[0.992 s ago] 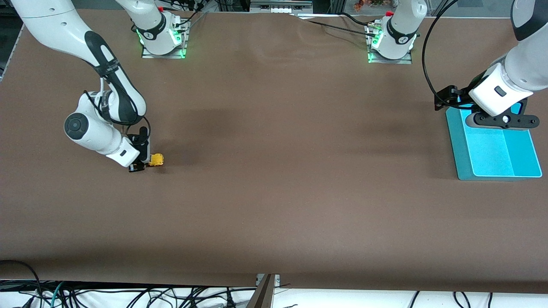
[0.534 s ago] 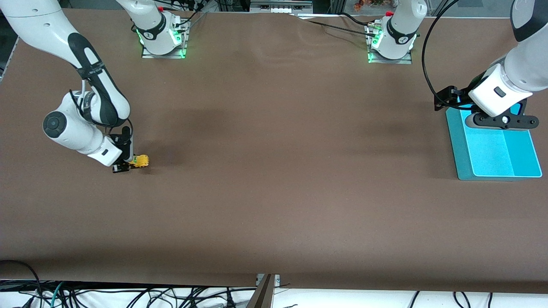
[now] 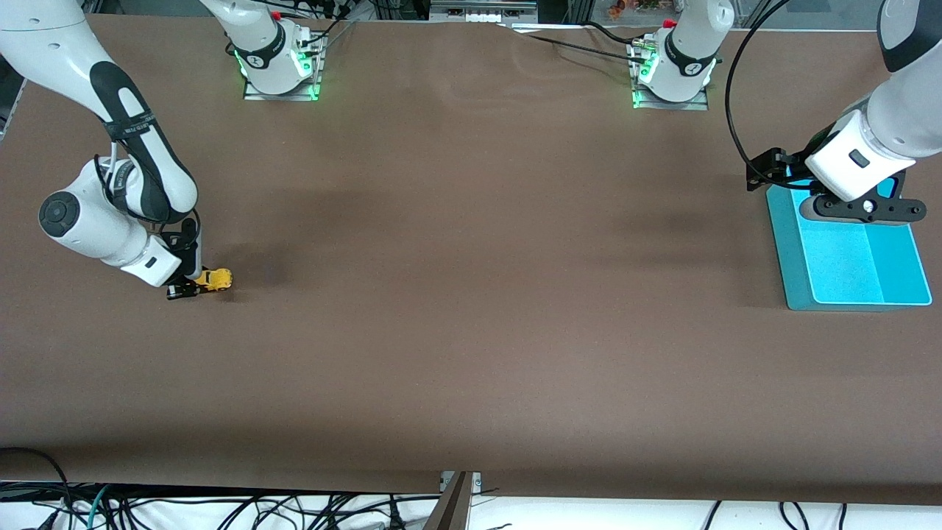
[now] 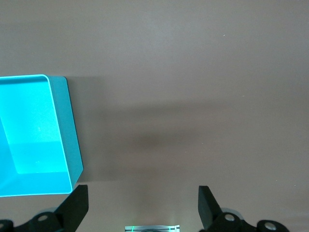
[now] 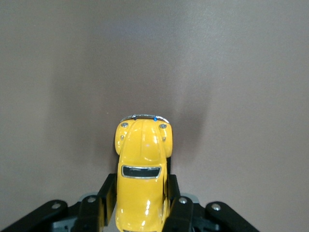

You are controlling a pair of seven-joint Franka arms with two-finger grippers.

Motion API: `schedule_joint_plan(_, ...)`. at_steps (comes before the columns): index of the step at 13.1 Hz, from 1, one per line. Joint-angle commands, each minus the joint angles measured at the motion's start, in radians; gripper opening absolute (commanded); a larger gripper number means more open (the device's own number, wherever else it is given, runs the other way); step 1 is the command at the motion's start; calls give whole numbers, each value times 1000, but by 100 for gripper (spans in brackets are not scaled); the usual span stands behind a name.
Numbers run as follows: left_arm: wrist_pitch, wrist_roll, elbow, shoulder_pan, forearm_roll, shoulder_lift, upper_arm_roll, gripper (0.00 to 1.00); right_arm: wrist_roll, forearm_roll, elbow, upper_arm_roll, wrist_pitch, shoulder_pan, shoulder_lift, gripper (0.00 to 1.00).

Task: Wind and store yellow beetle car
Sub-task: 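Pull the yellow car backward along the table with the right gripper, then release the car and raise the right gripper away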

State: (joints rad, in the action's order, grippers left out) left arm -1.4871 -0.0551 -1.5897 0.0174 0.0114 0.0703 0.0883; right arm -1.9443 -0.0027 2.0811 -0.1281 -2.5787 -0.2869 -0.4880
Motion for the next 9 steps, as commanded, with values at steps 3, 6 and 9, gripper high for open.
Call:
schedule_joint_plan(3, 24, -6, 30, -7, -13, 11, 1, 100, 14, 20, -70, -19, 47, -5, -66, 93)
schedule_joint_plan(6, 24, -6, 30, -7, -13, 11, 1, 100, 60, 18, -131, -50, 135, -2, -60, 99)
schedule_joint_plan(9, 24, -6, 30, -7, -13, 11, 1, 100, 102, 18, -165, -76, 192, 2, -29, 99)
